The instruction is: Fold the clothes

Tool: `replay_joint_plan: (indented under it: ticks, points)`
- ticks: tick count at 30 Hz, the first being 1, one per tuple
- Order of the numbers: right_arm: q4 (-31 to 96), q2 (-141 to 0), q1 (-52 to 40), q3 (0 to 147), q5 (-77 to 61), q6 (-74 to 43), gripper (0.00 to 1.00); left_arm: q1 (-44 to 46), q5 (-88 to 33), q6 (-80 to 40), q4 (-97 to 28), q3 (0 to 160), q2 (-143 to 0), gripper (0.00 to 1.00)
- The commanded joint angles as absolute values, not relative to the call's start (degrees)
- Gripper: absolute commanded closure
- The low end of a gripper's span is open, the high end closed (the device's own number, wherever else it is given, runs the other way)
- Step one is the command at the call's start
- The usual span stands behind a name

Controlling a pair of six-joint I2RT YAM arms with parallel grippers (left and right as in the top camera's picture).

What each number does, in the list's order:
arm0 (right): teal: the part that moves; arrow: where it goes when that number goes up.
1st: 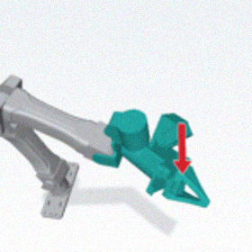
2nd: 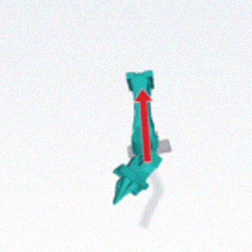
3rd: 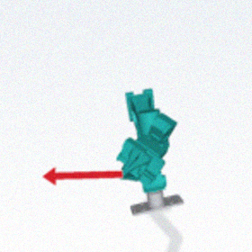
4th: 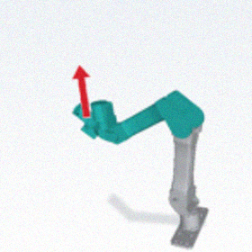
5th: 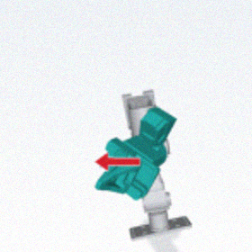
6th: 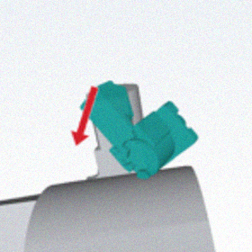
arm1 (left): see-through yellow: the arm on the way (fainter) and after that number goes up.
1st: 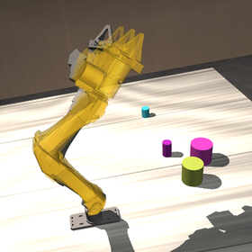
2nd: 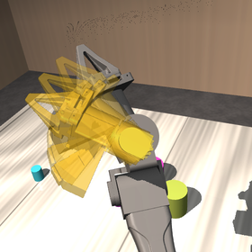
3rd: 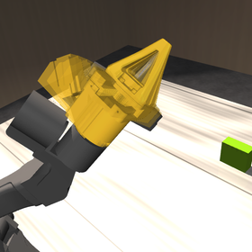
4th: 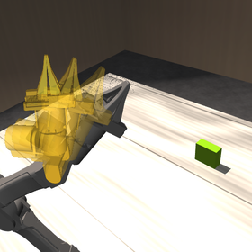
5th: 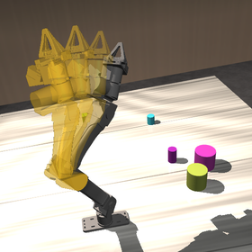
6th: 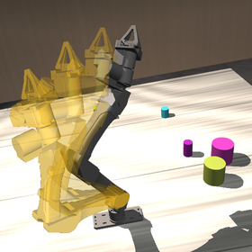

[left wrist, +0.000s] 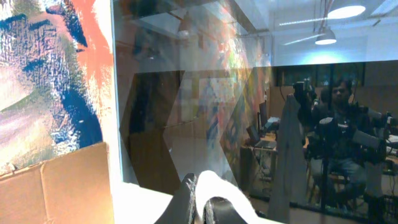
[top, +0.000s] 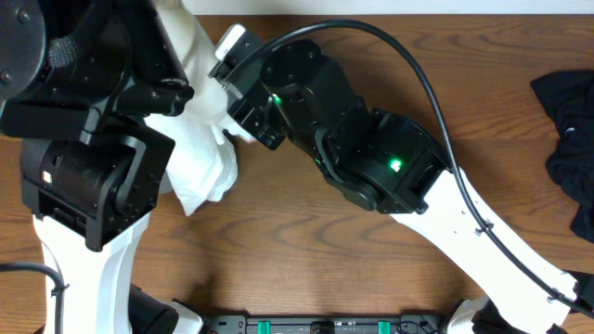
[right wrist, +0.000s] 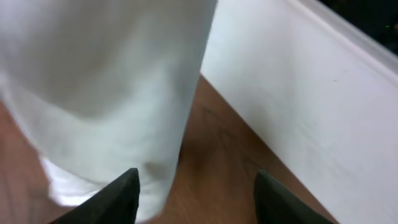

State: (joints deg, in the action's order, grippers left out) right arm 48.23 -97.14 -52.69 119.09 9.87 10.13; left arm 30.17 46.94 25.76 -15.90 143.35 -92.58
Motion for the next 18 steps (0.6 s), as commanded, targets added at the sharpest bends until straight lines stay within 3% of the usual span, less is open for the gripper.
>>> replay_joint_plan:
  ticks: [1, 18]
  points:
    - [48.2, -97.5, -52.5, 119.2, 1.8, 10.3, 0.41, 30.3, 47.5, 26.6, -14.9, 144.6, -92.0, 0.94]
    - [48.0, -98.3, -55.9, 119.2, -5.8, 9.5, 0.41, 30.4, 48.9, 28.4, -12.5, 144.6, -92.0, 0.94]
